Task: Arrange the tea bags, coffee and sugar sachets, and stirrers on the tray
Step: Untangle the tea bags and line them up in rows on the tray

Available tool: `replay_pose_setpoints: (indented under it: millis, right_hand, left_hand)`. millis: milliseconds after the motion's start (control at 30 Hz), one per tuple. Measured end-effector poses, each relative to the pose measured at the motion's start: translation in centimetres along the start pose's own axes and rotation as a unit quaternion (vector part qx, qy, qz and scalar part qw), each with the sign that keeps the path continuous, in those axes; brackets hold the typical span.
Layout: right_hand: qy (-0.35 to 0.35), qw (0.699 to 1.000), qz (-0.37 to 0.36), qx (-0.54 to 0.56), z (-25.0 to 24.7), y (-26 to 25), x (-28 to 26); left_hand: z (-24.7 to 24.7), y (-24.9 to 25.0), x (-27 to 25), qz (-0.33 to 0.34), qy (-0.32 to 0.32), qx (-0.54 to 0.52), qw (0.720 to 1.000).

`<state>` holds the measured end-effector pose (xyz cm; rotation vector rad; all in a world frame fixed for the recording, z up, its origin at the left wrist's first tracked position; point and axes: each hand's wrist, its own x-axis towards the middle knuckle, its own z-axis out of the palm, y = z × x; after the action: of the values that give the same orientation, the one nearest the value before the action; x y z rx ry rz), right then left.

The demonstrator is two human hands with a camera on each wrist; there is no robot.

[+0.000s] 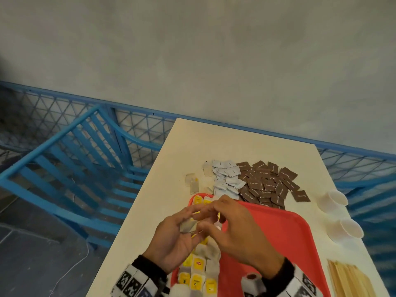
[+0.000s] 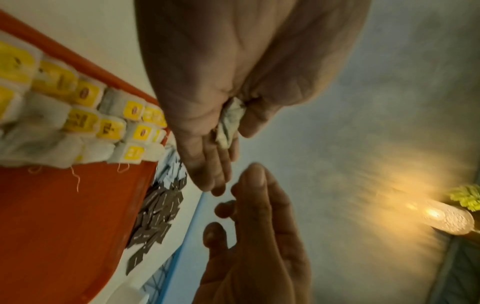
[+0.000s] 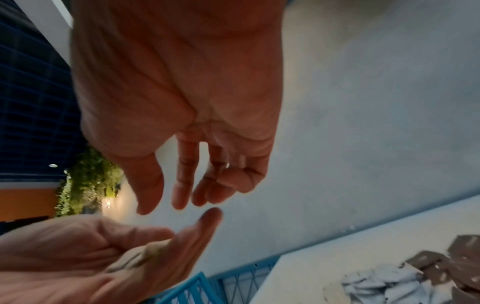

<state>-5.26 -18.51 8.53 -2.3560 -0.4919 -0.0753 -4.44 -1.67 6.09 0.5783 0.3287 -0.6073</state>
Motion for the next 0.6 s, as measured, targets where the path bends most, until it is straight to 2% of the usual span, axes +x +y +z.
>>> replay_pose_setpoints:
  millis: [100,167,333,433,600]
  right_hand:
    - [-0.005,0.999,0.003,-0.054,-0.5,-0.2,-2.1]
    - [0.017,0.998,0.001,-0.056,-0.6,0.1,-3.2]
    - [0.112,0.993,-0.05,-0.002,-1.6,-0.1,-5.1]
    - [0.2,0.973,-0.113,-0.002,-2.6,-0.2,-5.9]
    - [0.296,0.944,-0.145,-0.004,-3.3,0.5,-6.9]
  left_hand:
    - [2.4,-1.5,0.0,-0.016,-0.022,0.001,1.0]
    - [4.0,-2.5,-0.3,-0.023,-0.035,0.008,0.999]
    - [5.9,-3.7,-1.1,0.001,-0.02,0.068,0.998]
    - [6.5,-3.5,-1.6,0.024,-0.005,0.116,0.993]
    - [6.8,-3.1,-2.8,0.022,-0.007,0.261,0.965]
